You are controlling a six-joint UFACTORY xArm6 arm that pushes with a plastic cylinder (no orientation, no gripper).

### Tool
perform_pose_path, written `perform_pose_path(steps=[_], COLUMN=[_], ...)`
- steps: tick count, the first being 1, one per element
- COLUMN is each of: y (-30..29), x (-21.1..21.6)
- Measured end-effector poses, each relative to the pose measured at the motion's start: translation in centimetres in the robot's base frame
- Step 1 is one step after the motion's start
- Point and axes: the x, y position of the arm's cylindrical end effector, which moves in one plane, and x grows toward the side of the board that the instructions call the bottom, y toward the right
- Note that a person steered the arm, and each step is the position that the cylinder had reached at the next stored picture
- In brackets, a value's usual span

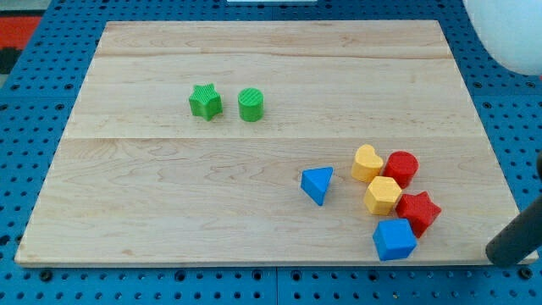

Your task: Push the cube into the triangle

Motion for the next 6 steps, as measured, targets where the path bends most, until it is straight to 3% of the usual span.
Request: perform_pose_path(steps=[1,3,6], y=[-1.2,-12.0,-16.4], x=[0.0,0.0,-3.8])
